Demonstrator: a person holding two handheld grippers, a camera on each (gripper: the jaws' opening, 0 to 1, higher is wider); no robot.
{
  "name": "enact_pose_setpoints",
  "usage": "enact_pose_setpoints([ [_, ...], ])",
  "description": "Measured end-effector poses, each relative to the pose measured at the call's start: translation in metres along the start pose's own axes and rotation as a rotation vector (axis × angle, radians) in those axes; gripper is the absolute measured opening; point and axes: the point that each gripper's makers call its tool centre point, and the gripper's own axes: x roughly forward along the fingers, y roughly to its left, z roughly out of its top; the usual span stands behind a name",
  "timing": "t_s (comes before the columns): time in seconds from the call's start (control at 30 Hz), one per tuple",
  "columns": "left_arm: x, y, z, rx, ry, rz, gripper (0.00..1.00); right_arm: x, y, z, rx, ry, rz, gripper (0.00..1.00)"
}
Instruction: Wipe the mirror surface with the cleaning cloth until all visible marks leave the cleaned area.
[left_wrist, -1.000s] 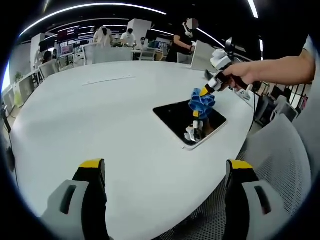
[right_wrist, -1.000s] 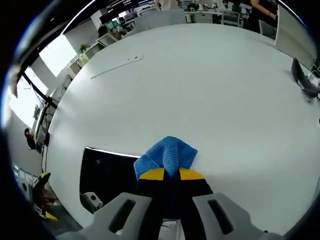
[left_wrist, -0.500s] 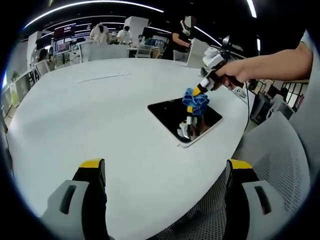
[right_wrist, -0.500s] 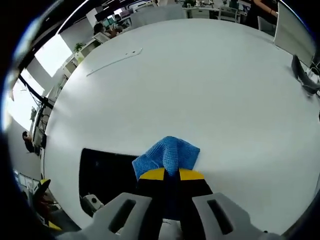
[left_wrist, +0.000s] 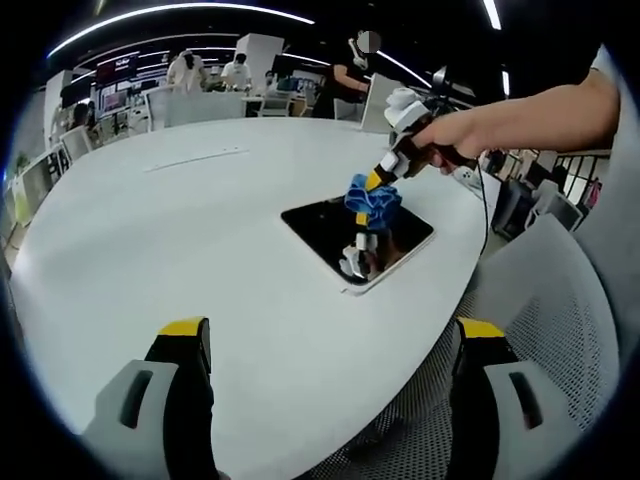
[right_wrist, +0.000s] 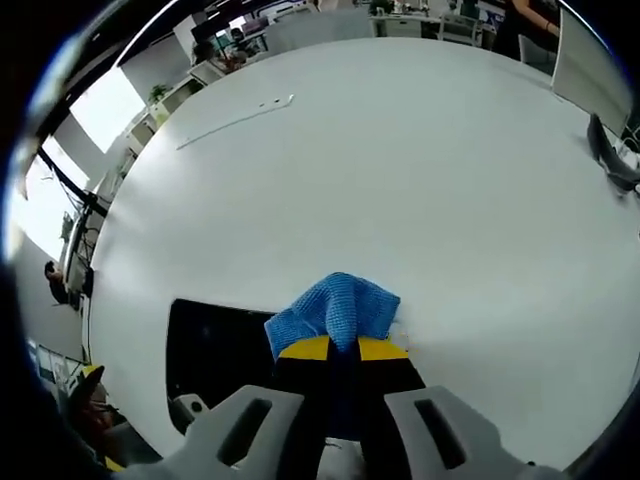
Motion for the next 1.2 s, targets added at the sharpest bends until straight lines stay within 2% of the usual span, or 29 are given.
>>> enact_pose_setpoints([
  [0.37, -0.002, -0.002, 0.005, 0.003, -0.026, -0.012, 0.99, 0.005, 0.036, -0.002, -0.003, 0.009, 0.031, 0.02],
  [0.53, 0.0, -0.007, 0.001, 0.062, 0.004, -0.02, 0.99, 0.008, 0.054, -0.003, -0.003, 0.011, 0.047, 0.02],
  [0.67, -0.001, -0.004, 0.002, 0.042, 0.0, -0.019, 0.99, 0.011, 0.07, -0.003, -0.012, 0.007, 0.054, 0.02],
  [0.8, -0.001, -0.01, 0.004, 0.061, -0.008, -0.035, 0.99, 0.012, 0.073, -0.002, 0.013, 0.003, 0.032, 0.02],
  [0.9, -0.001, -0.01, 0.006, 0.065, -0.019, -0.04, 0.99, 0.012, 0.079, -0.002, 0.024, -0.002, 0.048, 0.02],
  [1.13, -0.001, -0.01, 0.005, 0.064, -0.013, -0.036, 0.99, 0.013, 0.087, -0.002, 0.004, -0.007, 0.024, 0.02],
  [1.2, -0.001, -0.009, 0.006, 0.07, -0.017, -0.034, 0.99, 0.015, 0.092, 0.0, 0.011, -0.007, 0.047, 0.02],
])
